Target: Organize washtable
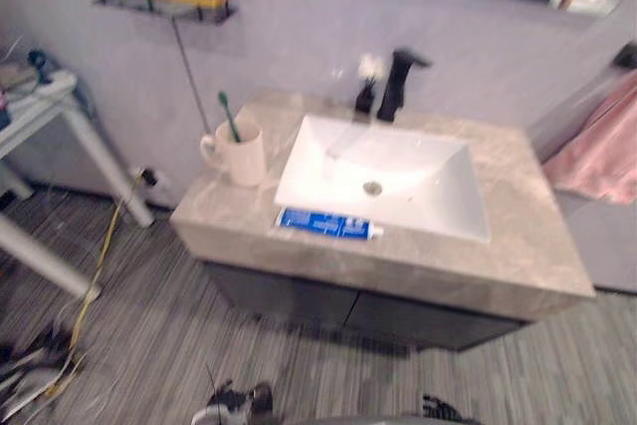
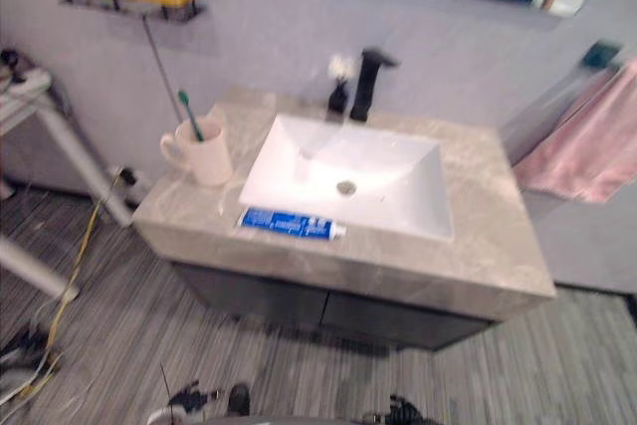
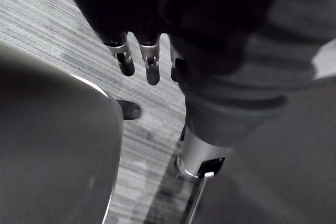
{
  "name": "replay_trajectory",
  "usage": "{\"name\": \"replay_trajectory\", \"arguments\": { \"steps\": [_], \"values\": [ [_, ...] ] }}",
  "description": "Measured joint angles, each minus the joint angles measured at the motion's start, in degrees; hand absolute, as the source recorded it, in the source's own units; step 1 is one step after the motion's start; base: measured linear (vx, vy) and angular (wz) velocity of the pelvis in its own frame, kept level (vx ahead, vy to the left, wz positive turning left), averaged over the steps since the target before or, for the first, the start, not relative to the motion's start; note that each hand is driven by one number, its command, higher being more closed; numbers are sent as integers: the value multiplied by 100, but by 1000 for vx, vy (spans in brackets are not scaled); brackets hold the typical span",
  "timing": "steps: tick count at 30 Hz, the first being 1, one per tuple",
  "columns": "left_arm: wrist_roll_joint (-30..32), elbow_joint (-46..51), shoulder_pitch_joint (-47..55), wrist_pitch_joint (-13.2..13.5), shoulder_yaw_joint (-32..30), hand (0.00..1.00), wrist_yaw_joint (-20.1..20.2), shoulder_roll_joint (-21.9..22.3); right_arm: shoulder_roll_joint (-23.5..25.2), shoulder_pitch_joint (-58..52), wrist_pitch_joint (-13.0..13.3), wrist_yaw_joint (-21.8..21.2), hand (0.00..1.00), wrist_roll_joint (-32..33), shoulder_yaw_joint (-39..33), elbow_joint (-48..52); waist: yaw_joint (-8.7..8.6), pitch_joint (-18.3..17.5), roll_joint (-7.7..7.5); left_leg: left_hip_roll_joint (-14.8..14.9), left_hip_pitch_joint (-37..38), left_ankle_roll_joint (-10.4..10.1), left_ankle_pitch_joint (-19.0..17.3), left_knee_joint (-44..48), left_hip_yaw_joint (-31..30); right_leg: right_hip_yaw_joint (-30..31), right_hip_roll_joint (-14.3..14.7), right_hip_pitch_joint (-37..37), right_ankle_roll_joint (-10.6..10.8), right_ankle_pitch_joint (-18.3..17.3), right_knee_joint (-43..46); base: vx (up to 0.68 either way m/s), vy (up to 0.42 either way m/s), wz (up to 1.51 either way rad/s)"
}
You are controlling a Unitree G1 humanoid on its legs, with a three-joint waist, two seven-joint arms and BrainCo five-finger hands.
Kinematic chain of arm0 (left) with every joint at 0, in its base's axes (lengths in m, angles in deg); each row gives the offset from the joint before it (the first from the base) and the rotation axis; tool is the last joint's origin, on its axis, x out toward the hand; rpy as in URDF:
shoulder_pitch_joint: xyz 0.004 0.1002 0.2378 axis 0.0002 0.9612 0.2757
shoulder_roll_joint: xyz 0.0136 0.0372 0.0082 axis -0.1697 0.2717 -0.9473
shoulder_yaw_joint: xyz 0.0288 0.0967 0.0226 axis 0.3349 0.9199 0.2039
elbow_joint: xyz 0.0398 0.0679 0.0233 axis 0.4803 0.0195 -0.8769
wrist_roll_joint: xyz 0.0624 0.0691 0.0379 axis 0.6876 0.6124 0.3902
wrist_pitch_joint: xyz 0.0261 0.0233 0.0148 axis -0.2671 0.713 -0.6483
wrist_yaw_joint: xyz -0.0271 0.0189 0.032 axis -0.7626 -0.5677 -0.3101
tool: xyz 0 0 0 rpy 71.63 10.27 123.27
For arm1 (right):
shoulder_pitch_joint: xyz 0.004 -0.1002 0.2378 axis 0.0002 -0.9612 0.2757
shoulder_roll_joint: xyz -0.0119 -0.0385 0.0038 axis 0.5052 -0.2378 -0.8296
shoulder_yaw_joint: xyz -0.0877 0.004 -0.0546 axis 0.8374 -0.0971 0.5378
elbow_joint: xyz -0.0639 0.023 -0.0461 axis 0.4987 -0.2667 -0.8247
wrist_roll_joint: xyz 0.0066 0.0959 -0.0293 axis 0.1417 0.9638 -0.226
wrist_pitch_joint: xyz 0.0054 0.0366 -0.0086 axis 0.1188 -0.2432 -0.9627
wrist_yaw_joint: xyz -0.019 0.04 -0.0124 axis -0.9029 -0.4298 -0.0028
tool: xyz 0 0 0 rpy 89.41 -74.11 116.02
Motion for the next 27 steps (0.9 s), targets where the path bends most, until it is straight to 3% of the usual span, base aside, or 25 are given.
{"name": "replay_trajectory", "arguments": {
  "steps": [1, 2, 3, 4, 6, 7, 9, 11, 14, 16, 17, 19, 20, 21, 22, 23, 25, 27],
  "values": [
    [5, -5, 46, -7, -48, 0, 2, 55, -46, -36, 0, -9, 0, 20, 1, 38, -16, -8, 128, 172, 90, -109, -130, 234, -4, -6, 16, 71, 35, 31, -1, -73, 153, 26],
    [7, -13, 141, -12, -74, 0, 3, 158, -139, -156, 13, -5, 0, 52, 1, 92, -26, -23, 412, 537, 473, -326, -275, 205, -118, -14, 99, 140, 99, 90, 23, -64, 276, 19],
    [9, -6, 182, -5, -78, 0, 4, 294, -246, -146, 7, -18, 0, 63, 36, 93, 4, -17, 602, 770, 845, -490, -358, -93, -177, -13, 121, 112, 152, 122, 102, -69, 312, 17],
    [24, -4, 180, -8, -64, 0, 3, 333, -270, -125, -2, -17, 0, 61, 43, 90, 9, -26, 646, 807, 958, -560, -395, -316, -184, 5, 108, 62, 214, 160, 120, -148, 336, 9],
    [112, -4, 185, -11, 146, 0, 24, 332, -311, -99, 0, -21, 0, 64, 46, 79, -21, -30, 723, 645, 1200, -886, -676, -1080, -149, 80, 95, -30, 440, 308, 37, -178, 318, 16],
    [112, 9, 178, -7, 285, 0, 29, 170, -183, -110, -14, -8, 0, 64, 62, 73, -10, 0, 535, 473, 1360, -847, -556, -1374, -75, 228, -74, -22, 495, 343, -40, -145, 228, 10],
    [114, 35, 185, -9, 527, 0, 21, -1, -65, -170, -24, -8, 0, 60, 62, 84, -11, -84, 338, 201, 1642, -823, -371, -1867, 35, 460, -254, -25, 601, 434, -66, -117, 170, -13],
    [145, -21, 197, -7, 968, 0, 25, -48, -44, -270, -21, 10, 0, 62, 34, 174, -12, -173, 301, -107, 1856, -757, -162, -2416, 228, 740, -463, -211, 710, 472, -155, -109, 164, -34],
    [184, -127, 149, -7, 1276, 0, 31, -26, -88, -316, -41, 16, 0, 146, -120, 316, -33, -256, 352, -310, 1590, -646, -15, -2564, 473, 1199, -473, -563, 714, 501, -363, -29, 136, -38],
    [189, -194, 76, -32, 1261, 0, 17, -124, 62, -442, -69, 49, 0, 244, -595, 299, -67, -284, 311, -308, 1384, -520, -70, -2258, 373, 1072, -419, -568, 773, 1085, -390, 69, 48, 7],
    [186, -198, 58, -40, 1260, 0, 14, -121, 63, -451, -67, 61, 0, 244, -640, 304, -69, -284, 318, -269, 1298, -533, -104, -2131, 361, 1040, -391, -584, 688, 1160, -385, 49, 25, 13],
    [153, -205, 58, -38, 1249, 0, 17, -79, 32, -468, -73, 119, 0, 234, -684, 313, -2, -345, 377, -126, 1048, -464, -193, -1839, 387, 1025, -215, -606, 652, 1731, -685, -13, 19, -14],
    [101, -234, 82, -36, 1107, 0, 21, -55, -5, -465, -74, 125, 0, 237, -712, 313, 93, -466, 392, -49, 885, -370, -308, -1810, 532, 1117, -59, -602, 658, 2297, -1230, -43, 21, -53],
    [104, -259, 89, -31, 911, 0, 16, -60, 23, -433, -74, 117, 0, 233, -752, 324, 130, -422, 401, 77, 805, -358, -312, -1762, 686, 1233, 141, -688, 566, 2066, -1194, -36, 13, -45],
    [95, -278, 108, -46, 828, 0, 20, -117, 80, -461, -61, 119, 0, 233, -825, 330, 104, -462, 336, 52, 861, -376, -307, -1766, 672, 1161, 369, -590, 287, 1851, -1198, 33, 10, -53],
    [80, -260, 109, -31, 757, 0, 21, -129, 106, -483, -72, 119, 0, 230, -845, 300, 208, -501, 265, 12, 915, -399, -314, -1791, 779, 921, 413, -634, 128, 1761, -1199, 3, 13, -59],
    [109, -248, 102, -47, 774, 0, 34, -100, 99, -477, -59, 120, 0, 229, -855, 233, 244, -498, 288, -81, 966, -408, -320, -1810, 939, 1058, 348, -655, 147, 1671, -1199, -37, 5, -52],
    [89, -253, 108, -47, 745, 0, 37, -52, 92, -466, -53, 116, 0, 232, -863, 224, 193, -462, 318, -149, 996, -470, -469, -1529, 899, 1035, 243, -537, 288, 1225, -1196, 18, -54, 0]
  ]
}}
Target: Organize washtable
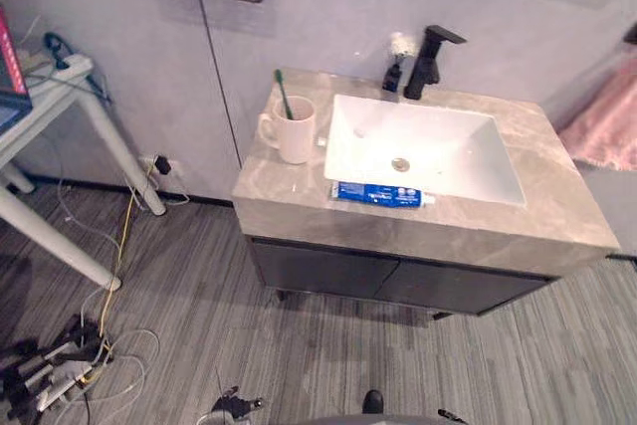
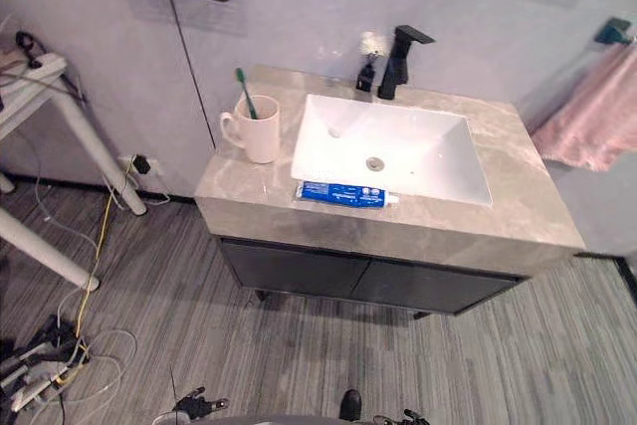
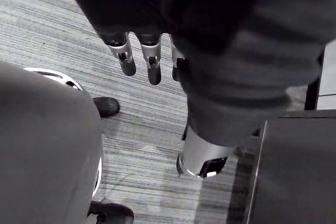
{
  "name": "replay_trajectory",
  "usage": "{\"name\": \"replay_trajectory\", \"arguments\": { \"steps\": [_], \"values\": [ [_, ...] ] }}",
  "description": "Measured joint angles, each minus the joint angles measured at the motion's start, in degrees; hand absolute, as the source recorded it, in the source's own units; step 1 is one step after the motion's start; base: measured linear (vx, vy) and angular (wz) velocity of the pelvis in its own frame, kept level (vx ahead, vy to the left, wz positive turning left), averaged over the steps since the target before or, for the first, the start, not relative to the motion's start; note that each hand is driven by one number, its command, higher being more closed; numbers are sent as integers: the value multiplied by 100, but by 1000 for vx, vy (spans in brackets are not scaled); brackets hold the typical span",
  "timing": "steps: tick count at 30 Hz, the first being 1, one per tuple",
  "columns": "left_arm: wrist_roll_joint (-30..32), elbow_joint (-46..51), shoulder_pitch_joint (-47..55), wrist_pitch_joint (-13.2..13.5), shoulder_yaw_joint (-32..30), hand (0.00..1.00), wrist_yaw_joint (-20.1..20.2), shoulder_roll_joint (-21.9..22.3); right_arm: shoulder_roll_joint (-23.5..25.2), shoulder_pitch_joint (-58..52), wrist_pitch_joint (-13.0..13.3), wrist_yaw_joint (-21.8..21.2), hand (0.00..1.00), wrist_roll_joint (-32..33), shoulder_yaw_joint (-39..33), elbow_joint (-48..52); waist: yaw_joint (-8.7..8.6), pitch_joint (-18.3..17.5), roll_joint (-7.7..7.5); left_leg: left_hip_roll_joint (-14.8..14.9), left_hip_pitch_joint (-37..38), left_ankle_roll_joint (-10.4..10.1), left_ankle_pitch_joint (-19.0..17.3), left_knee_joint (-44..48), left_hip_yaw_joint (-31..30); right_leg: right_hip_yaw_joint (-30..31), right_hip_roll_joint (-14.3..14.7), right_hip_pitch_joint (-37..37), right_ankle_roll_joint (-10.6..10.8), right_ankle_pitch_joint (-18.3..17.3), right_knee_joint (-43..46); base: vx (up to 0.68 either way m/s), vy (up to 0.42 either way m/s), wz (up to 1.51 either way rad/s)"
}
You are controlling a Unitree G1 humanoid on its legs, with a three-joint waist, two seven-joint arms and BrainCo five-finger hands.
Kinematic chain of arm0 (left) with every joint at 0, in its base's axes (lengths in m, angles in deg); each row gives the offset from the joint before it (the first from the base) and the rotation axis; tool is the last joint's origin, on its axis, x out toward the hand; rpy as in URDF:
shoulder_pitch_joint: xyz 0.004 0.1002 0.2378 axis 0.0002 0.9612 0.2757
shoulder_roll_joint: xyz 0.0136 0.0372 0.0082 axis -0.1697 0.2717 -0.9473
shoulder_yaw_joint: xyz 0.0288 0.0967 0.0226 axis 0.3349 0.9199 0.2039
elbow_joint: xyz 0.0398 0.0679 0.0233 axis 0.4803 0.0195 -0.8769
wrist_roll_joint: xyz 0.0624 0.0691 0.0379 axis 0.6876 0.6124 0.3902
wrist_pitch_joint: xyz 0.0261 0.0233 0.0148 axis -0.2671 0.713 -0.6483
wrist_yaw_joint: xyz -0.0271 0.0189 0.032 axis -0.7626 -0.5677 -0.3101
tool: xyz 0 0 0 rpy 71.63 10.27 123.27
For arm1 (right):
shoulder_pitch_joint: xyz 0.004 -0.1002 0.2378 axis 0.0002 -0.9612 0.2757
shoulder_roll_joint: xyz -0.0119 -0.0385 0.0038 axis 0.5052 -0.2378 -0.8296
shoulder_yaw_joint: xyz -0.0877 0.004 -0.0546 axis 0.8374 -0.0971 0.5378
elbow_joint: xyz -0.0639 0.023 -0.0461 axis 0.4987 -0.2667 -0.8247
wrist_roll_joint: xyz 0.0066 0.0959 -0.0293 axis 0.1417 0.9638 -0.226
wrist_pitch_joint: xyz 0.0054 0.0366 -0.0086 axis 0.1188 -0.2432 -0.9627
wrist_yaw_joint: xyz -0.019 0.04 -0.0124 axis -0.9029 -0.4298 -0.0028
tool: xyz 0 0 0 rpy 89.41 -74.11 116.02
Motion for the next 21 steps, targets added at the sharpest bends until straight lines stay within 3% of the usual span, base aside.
{"name": "replay_trajectory", "arguments": {
  "steps": [2, 4, 6, 7, 11, 15, 21],
  "values": [
    [-96, 50, -11, 18, -2, 0, 6, 52, -83, 18, 1, 4, 0, 0, 31, -33, 67, 50, 74, 160, -140, -75, -183, 721, -162, 54, 71, 178, -58, -37, 0, -11, -118, -13],
    [-98, 89, -51, 30, 14, 0, 7, 172, -177, 38, 1, 4, 0, -3, 76, -30, 144, 121, 239, 302, -487, -21, -415, 1499, -605, 165, 153, 236, -50, -71, 0, -69, -96, -36],
    [-97, 87, -38, 34, 69, 0, -2, 300, -325, 74, -5, 6, 0, -44, 84, -28, 163, 139, 516, 457, -437, -112, -684, 1481, -932, 291, 347, 196, -57, -64, -5, -77, -42, -35],
    [-97, 79, -40, 30, 101, 0, -1, 319, -331, 71, -8, 6, 0, -46, 84, -30, 109, 144, 542, 483, -365, -122, -735, 1218, -908, 281, 392, 149, -44, -52, -27, -60, -25, -8],
    [-95, 72, -107, 38, 353, 0, 5, 142, -208, 56, -13, 12, 0, -48, 82, -29, 108, 192, 313, 348, -20, -214, -510, 466, -756, 367, 318, 82, -6, -1, -28, -20, -9, -6],
    [-74, 21, -163, 31, 818, 0, 0, 105, -192, 2, -24, 9, 0, -51, 40, -34, 42, 121, 336, 260, 61, -209, -501, 310, -792, 343, 256, 102, 41, -12, -29, 74, 37, 1],
    [26, -156, -209, 4, 1037, 0, -5, 193, -206, 18, -60, 18, 0, -74, -292, -178, -60, 33, 522, 145, 247, -151, -458, 145, -798, 207, 197, 139, 68, -25, -5, 138, 51, -1]
  ]
}}
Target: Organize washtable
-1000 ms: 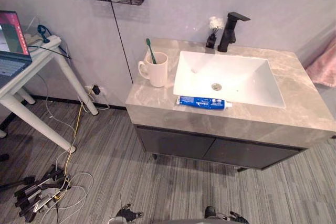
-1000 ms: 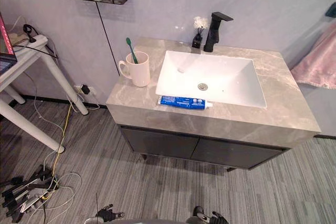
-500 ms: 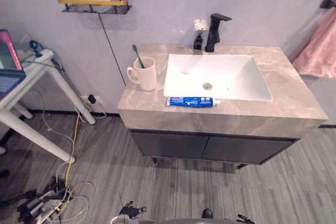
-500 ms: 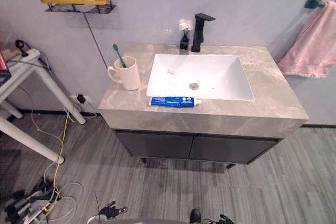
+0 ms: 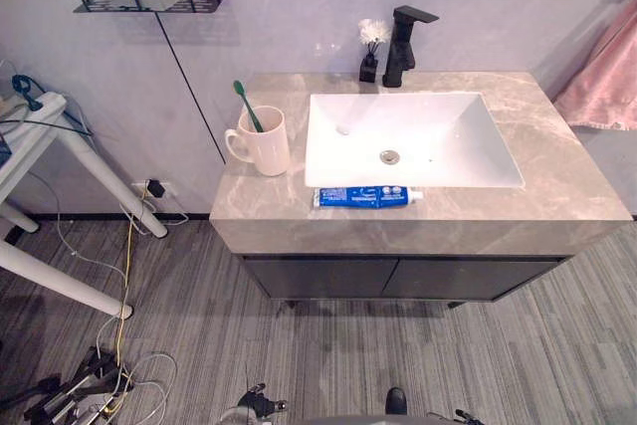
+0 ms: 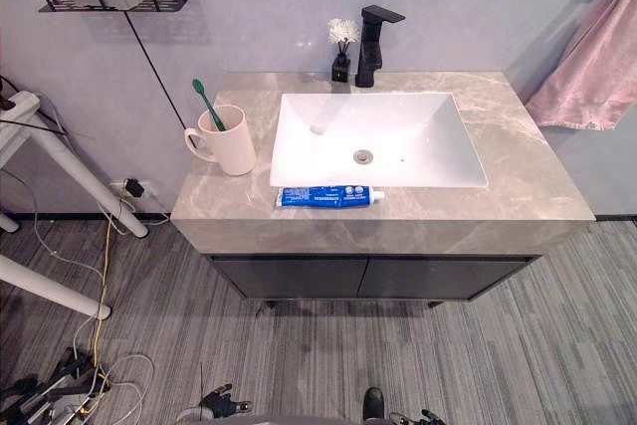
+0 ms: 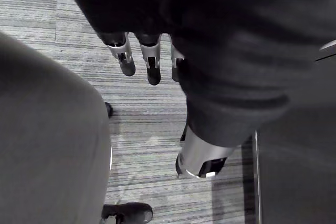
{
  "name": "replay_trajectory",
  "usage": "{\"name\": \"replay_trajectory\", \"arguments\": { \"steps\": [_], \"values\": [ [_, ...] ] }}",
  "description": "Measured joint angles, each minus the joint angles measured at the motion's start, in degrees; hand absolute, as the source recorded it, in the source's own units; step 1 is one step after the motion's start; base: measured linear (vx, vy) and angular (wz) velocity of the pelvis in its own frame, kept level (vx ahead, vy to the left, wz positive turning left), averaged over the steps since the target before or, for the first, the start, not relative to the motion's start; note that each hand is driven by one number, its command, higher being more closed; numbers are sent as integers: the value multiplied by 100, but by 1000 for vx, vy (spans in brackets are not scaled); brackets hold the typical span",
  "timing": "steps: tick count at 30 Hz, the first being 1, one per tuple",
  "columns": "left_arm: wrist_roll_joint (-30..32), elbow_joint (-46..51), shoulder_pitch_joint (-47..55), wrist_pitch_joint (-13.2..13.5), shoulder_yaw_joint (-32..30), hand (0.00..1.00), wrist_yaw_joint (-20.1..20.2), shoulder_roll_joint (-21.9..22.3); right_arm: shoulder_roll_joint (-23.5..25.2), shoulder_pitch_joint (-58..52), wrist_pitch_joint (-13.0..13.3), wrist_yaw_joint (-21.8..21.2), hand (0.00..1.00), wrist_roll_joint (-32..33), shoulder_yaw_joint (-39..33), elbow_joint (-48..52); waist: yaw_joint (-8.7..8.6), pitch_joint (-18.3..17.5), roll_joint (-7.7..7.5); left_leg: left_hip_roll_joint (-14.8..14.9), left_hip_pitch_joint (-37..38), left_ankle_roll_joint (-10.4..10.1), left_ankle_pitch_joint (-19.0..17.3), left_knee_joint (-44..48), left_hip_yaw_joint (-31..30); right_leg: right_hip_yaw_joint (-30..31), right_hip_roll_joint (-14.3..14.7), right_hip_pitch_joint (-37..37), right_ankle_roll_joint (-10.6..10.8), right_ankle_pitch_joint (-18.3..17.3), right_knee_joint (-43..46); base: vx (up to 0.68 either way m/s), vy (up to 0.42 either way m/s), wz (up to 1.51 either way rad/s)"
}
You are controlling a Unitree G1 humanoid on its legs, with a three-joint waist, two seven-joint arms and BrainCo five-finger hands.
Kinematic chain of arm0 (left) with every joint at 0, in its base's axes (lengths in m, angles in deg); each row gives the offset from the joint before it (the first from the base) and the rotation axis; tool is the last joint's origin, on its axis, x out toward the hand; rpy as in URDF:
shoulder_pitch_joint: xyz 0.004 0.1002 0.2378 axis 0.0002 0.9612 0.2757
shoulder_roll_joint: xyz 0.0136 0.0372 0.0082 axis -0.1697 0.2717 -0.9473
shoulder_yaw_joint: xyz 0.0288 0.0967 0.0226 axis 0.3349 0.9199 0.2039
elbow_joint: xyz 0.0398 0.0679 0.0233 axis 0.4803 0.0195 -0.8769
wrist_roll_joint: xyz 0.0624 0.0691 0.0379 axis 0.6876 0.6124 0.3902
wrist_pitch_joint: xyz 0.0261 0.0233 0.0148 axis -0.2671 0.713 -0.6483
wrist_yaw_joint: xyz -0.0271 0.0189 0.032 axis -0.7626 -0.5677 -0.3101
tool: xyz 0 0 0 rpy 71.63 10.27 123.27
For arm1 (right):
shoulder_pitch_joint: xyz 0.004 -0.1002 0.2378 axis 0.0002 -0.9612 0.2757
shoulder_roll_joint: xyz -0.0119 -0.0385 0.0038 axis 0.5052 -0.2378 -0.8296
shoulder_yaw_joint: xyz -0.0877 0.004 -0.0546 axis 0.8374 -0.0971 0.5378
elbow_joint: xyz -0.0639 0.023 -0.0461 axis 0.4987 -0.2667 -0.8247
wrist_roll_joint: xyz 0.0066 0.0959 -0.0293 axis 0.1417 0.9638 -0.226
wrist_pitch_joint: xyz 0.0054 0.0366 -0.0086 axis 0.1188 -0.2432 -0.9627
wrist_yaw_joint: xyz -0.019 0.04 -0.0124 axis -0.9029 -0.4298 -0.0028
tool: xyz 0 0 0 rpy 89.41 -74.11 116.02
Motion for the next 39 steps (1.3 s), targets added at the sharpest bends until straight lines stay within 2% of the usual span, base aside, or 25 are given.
{"name": "replay_trajectory", "arguments": {
  "steps": [3, 7, 10, 12, 17, 22, 27, 30, 34, 36, 39],
  "values": [
    [1, -105, -71, -1, -5, 0, 1, 63, -31, 4, -37, 4, 0, -4, -210, -101, -4, -28, 31, -75, 107, 1, -1, -23, -6, -44, -62, 121, 0, 0, -24, 68, 55, -5],
    [1, -106, -59, 0, -65, 0, -3, 16, 7, 74, -109, 12, 0, 40, -599, -146, -57, -29, -42, -171, 138, 22, -14, -31, -42, -158, -152, 152, 3, 3, -26, 20, 34, 1],
    [4, -98, -27, -3, -374, 0, -7, -74, -167, 99, -151, 28, 0, 159, -1465, 19, -77, 0, -131, -175, 231, 41, -24, -145, -47, -162, -149, 187, 3, 3, -26, 0, 0, 0],
    [6, -84, 24, -3, -596, 0, -5, -103, -460, 112, -145, 145, 0, 261, -2120, 437, -147, 20, -164, -175, 254, 129, -74, -185, -46, -160, -140, 180, 4, 3, -27, -46, -24, -3],
    [9, -20, 85, -4, -944, 0, 9, -152, -1303, 193, -108, 433, 0, 256, -3272, 1779, -210, 33, -273, -202, 254, 141, -83, -222, 9, -153, -149, 107, 9, 5, -27, -64, -39, -9],
    [7, 60, 182, -4, -971, 0, 43, -104, -1886, 825, 7, 838, 0, 199, -3814, 2335, -325, 46, -310, -179, 183, 141, -81, -204, 7, -162, -124, 24, 10, 6, -10, -64, -67, -4],
    [-1, 139, 232, -2, -944, 0, 116, -43, -2049, 1084, -74, 1023, 0, -328, -3347, 3787, -325, 71, -345, -178, 173, 140, -80, -176, -12, -170, -128, 33, 25, 17, 0, -44, -42, 1],
    [-8, 293, 329, 7, -816, 0, 115, -27, -2240, 1490, -76, 1140, 0, -571, -2859, 4056, -308, 80, -361, -194, 171, 140, -80, -154, -40, -175, -144, 53, 29, 22, 1, -37, -19, 4],
    [-55, 430, 358, 6, -503, 0, 118, -40, -2540, 2079, -59, 1113, 0, -789, -1685, 4503, -257, 96, -383, -198, 148, 140, -81, -110, -96, -180, -156, 78, 27, 23, 2, -20, -16, 6],
    [-88, 491, 363, 11, -456, 0, 121, -40, -2689, 2306, 0, 1097, 0, -824, -1221, 4558, -150, 102, -390, -199, 145, 140, -82, -101, -104, -181, -158, 83, 23, 26, 3, -8, -8, 4],
    [-122, 588, 403, 33, -446, 0, 122, -49, -2835, 2698, 32, 974, 0, -823, -556, 4589, -132, 123, -415, -212, 137, 142, -85, -52, -192, -230, -180, 107, 17, 30, 4, 11, -5, 14]
  ]
}}
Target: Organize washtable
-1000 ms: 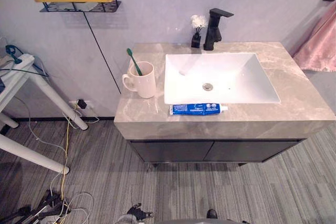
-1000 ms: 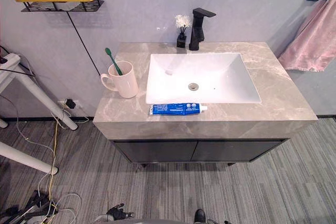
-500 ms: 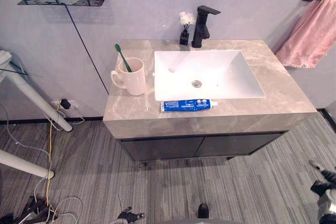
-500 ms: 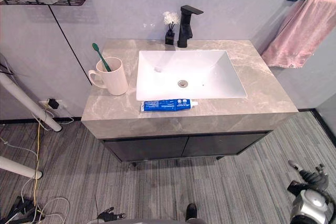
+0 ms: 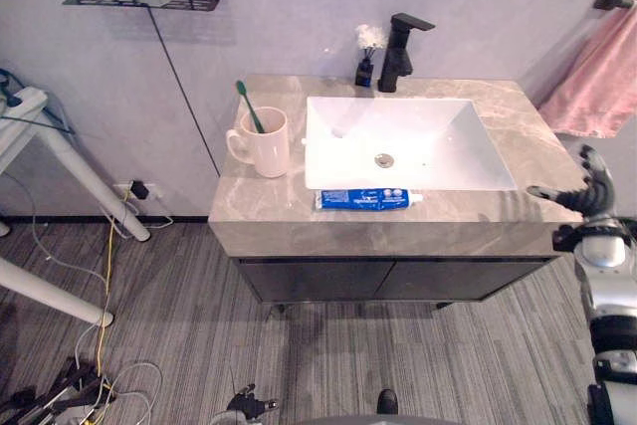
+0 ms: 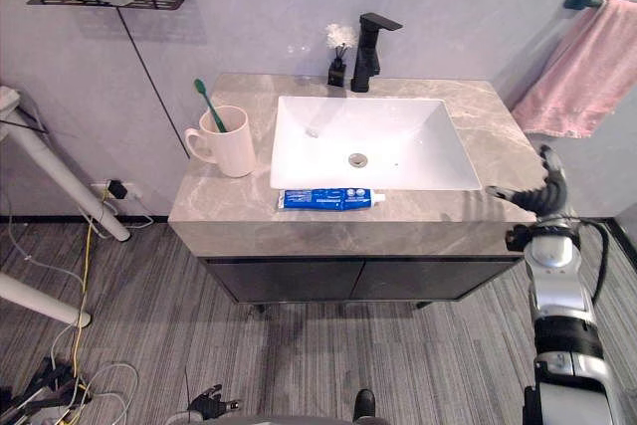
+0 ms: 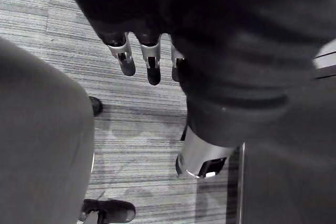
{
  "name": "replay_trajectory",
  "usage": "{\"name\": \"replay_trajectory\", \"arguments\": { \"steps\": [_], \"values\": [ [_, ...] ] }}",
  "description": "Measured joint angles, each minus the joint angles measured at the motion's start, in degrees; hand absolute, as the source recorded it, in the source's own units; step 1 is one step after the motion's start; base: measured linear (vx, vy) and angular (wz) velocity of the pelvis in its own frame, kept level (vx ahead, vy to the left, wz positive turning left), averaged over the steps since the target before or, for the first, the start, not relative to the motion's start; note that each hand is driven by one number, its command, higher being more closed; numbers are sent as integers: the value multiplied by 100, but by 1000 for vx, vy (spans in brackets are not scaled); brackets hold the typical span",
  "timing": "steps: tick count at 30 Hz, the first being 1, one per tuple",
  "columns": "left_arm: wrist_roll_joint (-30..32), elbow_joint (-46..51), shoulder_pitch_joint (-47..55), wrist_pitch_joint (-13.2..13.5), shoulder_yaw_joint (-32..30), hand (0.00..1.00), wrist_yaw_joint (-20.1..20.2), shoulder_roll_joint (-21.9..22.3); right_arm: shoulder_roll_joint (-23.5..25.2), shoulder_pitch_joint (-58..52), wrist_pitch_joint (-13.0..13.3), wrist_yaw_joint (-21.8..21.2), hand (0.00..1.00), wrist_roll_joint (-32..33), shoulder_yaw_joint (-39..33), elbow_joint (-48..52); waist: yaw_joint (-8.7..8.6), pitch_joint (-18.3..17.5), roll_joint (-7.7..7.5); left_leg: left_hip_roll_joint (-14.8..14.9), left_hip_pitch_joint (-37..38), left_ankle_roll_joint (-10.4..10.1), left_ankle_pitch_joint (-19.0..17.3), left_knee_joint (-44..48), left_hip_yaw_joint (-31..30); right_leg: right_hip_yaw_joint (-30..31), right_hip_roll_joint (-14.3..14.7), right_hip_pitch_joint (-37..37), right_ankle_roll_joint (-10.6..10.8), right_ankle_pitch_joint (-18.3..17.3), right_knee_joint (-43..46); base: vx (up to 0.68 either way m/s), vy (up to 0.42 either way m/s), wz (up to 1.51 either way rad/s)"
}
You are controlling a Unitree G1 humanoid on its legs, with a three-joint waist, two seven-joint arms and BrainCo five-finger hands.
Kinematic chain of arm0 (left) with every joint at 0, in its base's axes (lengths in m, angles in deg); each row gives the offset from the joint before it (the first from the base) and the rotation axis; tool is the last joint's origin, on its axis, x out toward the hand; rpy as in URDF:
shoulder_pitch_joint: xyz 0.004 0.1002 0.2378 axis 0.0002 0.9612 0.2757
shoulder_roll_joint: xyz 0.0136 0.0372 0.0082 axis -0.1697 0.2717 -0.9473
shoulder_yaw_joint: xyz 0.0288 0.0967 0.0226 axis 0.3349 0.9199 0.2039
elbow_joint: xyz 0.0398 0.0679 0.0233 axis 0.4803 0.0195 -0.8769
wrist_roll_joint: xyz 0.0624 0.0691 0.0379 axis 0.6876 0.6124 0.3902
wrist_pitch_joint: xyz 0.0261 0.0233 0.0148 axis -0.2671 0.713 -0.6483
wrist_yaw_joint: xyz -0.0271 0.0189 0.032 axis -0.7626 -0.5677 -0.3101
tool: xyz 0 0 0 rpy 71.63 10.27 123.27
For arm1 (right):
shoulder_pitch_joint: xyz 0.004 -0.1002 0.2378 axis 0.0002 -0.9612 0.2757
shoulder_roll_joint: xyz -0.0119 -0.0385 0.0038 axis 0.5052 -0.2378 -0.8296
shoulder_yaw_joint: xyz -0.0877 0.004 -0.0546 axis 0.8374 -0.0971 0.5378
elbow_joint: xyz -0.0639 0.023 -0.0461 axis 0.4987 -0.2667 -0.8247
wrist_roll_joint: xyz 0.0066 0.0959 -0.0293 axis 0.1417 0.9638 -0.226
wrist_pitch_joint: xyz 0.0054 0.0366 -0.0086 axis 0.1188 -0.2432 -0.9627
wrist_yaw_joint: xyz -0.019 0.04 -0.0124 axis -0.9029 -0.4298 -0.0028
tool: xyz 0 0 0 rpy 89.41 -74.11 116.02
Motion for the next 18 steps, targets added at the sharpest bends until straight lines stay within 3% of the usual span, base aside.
{"name": "replay_trajectory", "arguments": {
  "steps": [11, 18],
  "values": [
    [-13, 296, -11, 51, 204, 0, 117, -92, -899, 452, 272, -675, 0, -284, 1913, 472, 86, 342, -38, -70, -203, 189, -128, 341, -149, -73, -86, 81, -40, 217, 1, -38, 6, 6],
    [-48, 368, -63, 131, 385, 0, 129, -106, -1205, 574, 384, -904, 0, -280, 2525, 478, 170, 461, -4, -98, -268, 193, -125, 407, -209, -69, -117, 64, -44, 321, 1, -32, -11, 4]
  ]
}}
